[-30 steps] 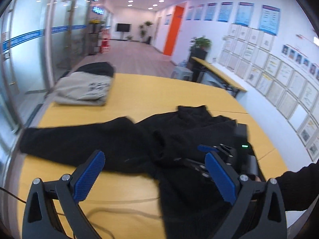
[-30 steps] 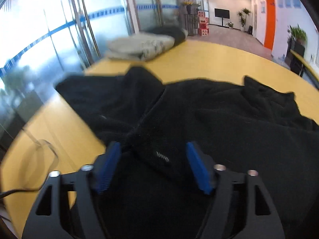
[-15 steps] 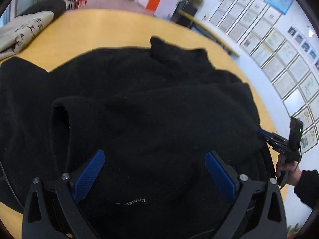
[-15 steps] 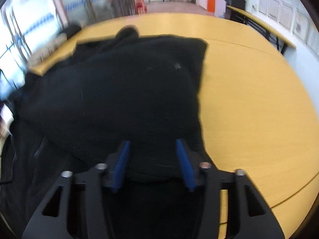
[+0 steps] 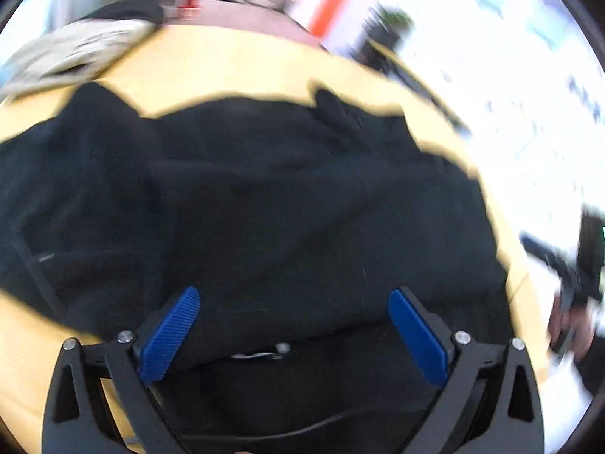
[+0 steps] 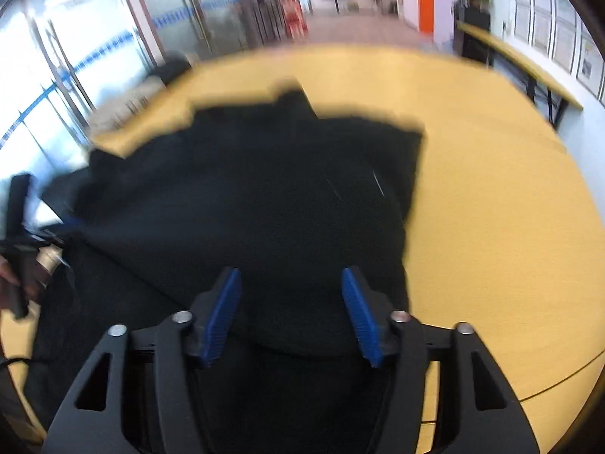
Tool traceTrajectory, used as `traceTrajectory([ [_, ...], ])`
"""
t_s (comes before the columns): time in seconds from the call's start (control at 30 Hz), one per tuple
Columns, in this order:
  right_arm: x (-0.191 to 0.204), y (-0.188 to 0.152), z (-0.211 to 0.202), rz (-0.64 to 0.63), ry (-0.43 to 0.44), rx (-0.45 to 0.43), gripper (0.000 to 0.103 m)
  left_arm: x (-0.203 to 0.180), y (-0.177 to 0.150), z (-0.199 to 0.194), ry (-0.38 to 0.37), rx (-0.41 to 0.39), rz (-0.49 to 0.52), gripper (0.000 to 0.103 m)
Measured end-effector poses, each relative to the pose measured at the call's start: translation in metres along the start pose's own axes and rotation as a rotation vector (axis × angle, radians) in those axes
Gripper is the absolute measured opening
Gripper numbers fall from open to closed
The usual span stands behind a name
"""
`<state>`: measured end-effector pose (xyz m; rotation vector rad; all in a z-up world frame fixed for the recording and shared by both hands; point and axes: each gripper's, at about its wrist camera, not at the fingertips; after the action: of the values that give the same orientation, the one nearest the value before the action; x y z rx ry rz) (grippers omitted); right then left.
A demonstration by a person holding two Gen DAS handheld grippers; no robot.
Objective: Fold clothes
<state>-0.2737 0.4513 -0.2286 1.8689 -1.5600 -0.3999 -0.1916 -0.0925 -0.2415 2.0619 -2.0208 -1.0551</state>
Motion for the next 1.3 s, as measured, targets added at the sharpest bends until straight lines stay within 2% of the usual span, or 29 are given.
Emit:
traceTrajectory([
  [0.03,0.012,0.007,-0.007,-0.008,0.015,-0.031,0.085,0.02,0.005,-0.019,0.011,-0.05,-0.084,0.103],
  [0.07,0.023,0.014,-0.015,-0.017,0.029,-0.063,0.089,0.043,0.01,-0.039,0.033,-0.101,-0.163,0.103],
  [0.1,0.035,0.021,-0.022,-0.025,0.044,-0.094,0.089,0.066,0.015,-0.058,0.057,-0.147,-0.233,0.103],
  [0.17,0.061,0.026,-0.02,-0.049,0.059,-0.095,0.089,0.13,0.027,-0.1,0.109,-0.233,-0.377,0.103],
  [0.3,0.119,0.023,0.003,-0.048,0.105,-0.055,0.089,0.275,0.045,-0.139,0.248,-0.265,-0.657,0.103],
  [0.37,0.16,0.023,0.027,-0.038,0.127,-0.01,0.089,0.34,0.047,-0.141,0.263,-0.266,-0.782,0.103],
  [0.43,0.191,0.015,0.038,-0.035,0.146,0.032,0.087,0.396,0.051,-0.134,0.307,-0.231,-0.894,0.103],
  [0.47,0.209,0.01,0.046,-0.033,0.16,0.048,0.087,0.416,0.053,-0.131,0.32,-0.223,-0.921,0.103],
  [0.53,0.231,0.005,0.052,-0.029,0.178,0.064,0.087,0.433,0.067,-0.133,0.347,-0.258,-0.863,0.103],
  [0.57,0.241,0.003,0.055,-0.03,0.183,0.072,0.087,0.44,0.073,-0.129,0.333,-0.234,-0.851,0.103],
  [0.67,0.269,-0.003,0.064,-0.025,0.203,0.099,0.087,0.444,0.09,-0.122,0.328,-0.208,-0.77,0.101],
  [0.7,0.275,-0.004,0.069,-0.014,0.214,0.11,0.087,0.443,0.093,-0.121,0.33,-0.205,-0.745,0.097],
  [0.73,0.277,-0.005,0.072,-0.009,0.219,0.12,0.087,0.442,0.097,-0.121,0.324,-0.202,-0.725,0.088],
  [0.77,0.281,-0.004,0.075,-0.011,0.217,0.127,0.087,0.442,0.099,-0.121,0.318,-0.203,-0.721,0.057],
  [0.83,0.289,-0.001,0.08,-0.016,0.22,0.127,0.087,0.448,0.093,-0.121,0.259,-0.198,-0.771,0.015],
  [0.87,0.29,0.001,0.078,-0.017,0.222,0.122,0.087,0.45,0.092,-0.124,0.237,-0.203,-0.782,0.014],
  [1.0,0.284,0.002,0.068,-0.009,0.219,0.101,0.086,0.421,0.097,-0.142,0.205,-0.254,-0.7,0.009],
  [1.1,0.273,0.001,0.055,0.016,0.222,0.084,0.084,0.367,0.111,-0.169,0.169,-0.316,-0.591,0.008],
  [1.17,0.262,0.003,0.04,0.036,0.228,0.057,0.083,0.309,0.125,-0.186,0.13,-0.346,-0.47,0.008],
  [1.3,0.236,0.011,0.004,0.069,0.258,-0.046,0.083,0.142,0.142,-0.185,-0.024,-0.345,-0.242,0.008],
])
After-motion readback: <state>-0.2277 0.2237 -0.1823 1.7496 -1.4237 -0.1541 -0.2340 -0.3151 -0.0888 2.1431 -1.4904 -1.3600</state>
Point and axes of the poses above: each gripper's, at about its wrist camera, not at the fingertips, and z roughly the way its jaws point, x to its left, y to its top
